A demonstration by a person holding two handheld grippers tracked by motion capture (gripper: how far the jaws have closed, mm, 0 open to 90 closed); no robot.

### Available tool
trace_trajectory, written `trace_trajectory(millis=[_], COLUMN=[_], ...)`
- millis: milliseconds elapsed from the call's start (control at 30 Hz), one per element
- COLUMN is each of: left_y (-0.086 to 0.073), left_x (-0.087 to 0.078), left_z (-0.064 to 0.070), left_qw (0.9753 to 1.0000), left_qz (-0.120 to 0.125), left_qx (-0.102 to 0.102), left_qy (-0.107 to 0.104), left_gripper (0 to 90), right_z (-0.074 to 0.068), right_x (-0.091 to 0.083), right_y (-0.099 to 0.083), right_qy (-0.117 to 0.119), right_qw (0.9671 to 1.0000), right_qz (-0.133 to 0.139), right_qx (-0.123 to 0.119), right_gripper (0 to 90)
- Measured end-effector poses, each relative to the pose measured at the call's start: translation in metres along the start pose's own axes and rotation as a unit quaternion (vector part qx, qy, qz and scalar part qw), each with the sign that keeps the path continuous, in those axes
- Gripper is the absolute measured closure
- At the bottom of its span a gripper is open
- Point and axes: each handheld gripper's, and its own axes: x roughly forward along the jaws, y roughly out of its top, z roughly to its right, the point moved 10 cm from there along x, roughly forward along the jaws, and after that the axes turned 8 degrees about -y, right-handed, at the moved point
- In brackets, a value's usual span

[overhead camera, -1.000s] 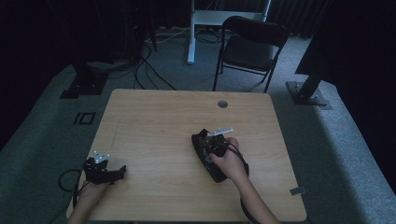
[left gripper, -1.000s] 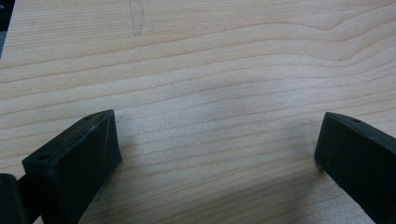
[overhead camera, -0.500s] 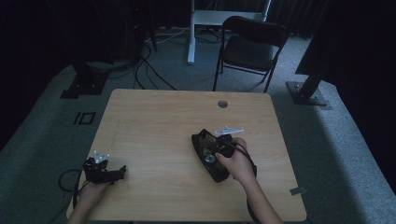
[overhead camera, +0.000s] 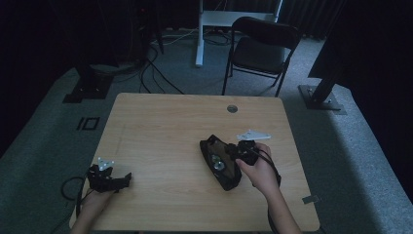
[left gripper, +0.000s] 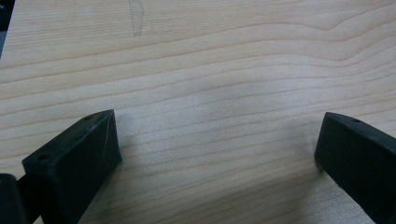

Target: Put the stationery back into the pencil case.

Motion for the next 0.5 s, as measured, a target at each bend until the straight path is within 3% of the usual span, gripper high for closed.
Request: trace_trajectory(millis=[233,400,500], left_y=[0.000,0.000,0.000], left_x=[0.000,0.000,0.000], left_z=[0.000,0.000,0.000], left_qw=[1.0000,1.0000,1.0000], left_qz=[0.000,-0.001,-0.001], left_qx=[0.000,0.001,0.001], left_qy=[0.000,0.000,0.000], left_gripper=[0.2,0.2,0.2], right_z=[0.016,0.029,0.040], right_x=[-0.007,-0.011,-0.012], right_y=[0.000,-0.002,-0.006], right_qy=[-0.008,-0.020,-0.038], right_qw=[0.9995,0.9983,0.9978], right_qz=[0.020,0.039,0.045], right_qx=[0.025,0.037,0.032], right_gripper=[70.4,60.5,56.1])
